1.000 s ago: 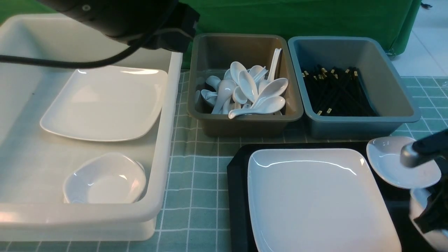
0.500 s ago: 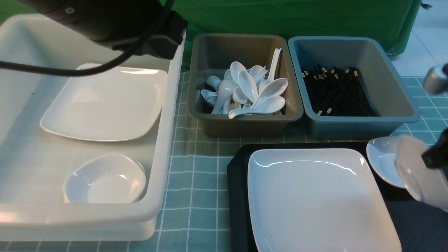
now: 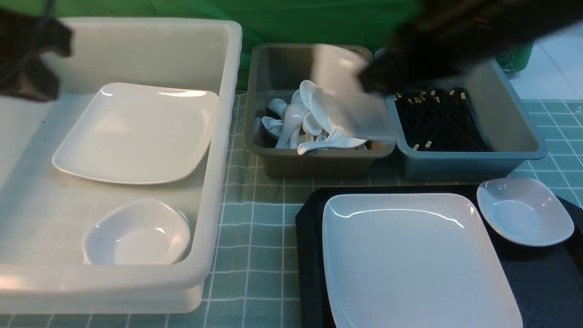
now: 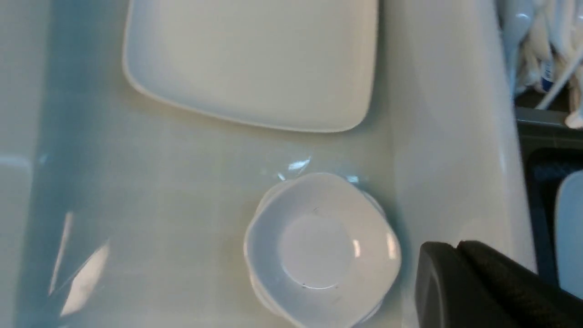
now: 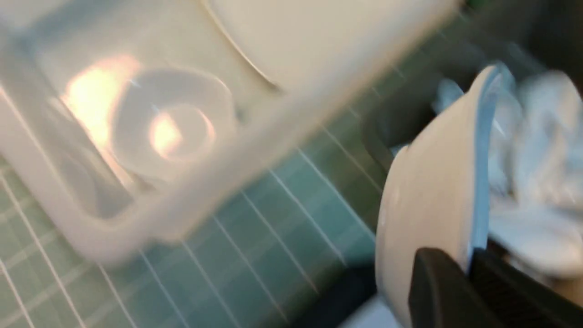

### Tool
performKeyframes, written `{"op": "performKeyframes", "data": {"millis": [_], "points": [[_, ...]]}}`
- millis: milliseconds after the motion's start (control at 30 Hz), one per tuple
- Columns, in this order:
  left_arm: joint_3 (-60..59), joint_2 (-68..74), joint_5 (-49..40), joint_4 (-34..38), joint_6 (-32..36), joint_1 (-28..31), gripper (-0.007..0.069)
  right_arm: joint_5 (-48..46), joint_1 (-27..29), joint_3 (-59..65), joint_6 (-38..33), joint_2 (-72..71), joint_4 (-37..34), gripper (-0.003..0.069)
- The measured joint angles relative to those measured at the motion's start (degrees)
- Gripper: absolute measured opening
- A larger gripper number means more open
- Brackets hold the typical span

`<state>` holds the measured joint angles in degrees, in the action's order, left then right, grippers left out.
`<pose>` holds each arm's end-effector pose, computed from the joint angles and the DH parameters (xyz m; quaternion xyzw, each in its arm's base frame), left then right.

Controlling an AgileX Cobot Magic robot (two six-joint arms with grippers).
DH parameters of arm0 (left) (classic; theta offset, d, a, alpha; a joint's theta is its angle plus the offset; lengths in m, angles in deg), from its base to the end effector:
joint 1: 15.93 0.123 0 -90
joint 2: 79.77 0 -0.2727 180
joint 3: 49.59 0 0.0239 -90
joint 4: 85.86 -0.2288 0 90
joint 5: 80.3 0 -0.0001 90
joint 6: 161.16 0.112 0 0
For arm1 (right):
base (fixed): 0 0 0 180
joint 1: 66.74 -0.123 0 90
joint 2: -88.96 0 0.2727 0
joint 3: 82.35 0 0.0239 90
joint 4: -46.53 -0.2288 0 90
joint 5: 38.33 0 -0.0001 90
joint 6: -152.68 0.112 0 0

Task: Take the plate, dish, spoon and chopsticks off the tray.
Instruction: Use the right arm to put the small plate into the large storage box on the left

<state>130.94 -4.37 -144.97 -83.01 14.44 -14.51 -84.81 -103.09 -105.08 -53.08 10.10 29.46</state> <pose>0.2185 0.0004 0.3845 -0.0498 0.9367 -0.0338 0.3449 0.2783 0.2344 0.3993 -0.4173 0.7721 0.1843 0.4424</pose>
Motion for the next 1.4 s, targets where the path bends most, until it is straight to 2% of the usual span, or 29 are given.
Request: {"op": "performKeyframes", "data": {"millis": [200, 367, 500, 633, 833, 1000, 1067, 1200, 1400], "points": [[-7.8, -8.9, 3.4, 4.8, 4.0, 12.8, 0.001, 1.0, -9.5, -18.4, -0.7, 17.3, -0.2, 0.0064], [-8.7, -12.6, 4.0, 7.0, 6.6, 18.4, 0.001, 1.4, -14.5, -27.9, -1.4, 28.6, -0.2, 0.0064], [-8.8, -12.9, 3.9, 8.1, 7.1, 19.0, 0.001, 3.9, -16.6, -30.0, -3.3, 33.9, 0.4, 0.0064], [-9.1, -12.9, 3.9, 9.0, 8.0, 19.1, 0.001, 5.2, -18.1, -30.1, -4.0, 38.1, 4.9, 0.0064], [-9.1, -12.9, 4.0, 9.1, 8.5, 19.1, 0.001, 6.1, -18.4, -30.1, -4.3, 40.4, 7.8, 0.0083], [-9.2, -12.9, 4.2, 9.1, 8.6, 19.1, 0.001, 6.2, -18.7, -30.1, -1.9, 41.5, 7.8, 0.0181], [-9.3, -12.9, 4.4, 9.1, 8.6, 19.1, 0.001, 5.5, -19.2, -30.1, -0.7, 41.6, 7.8, 0.0267], [-9.3, -12.9, 4.4, 9.1, 8.7, 19.1, 0.001, 4.4, -20.5, -30.4, -0.5, 41.6, 7.6, 0.0306], [-9.3, -12.9, 4.4, 9.2, 9.0, 19.1, 0.001, 3.5, -21.6, -30.4, -0.4, 41.6, 7.6, 0.0311]]}}
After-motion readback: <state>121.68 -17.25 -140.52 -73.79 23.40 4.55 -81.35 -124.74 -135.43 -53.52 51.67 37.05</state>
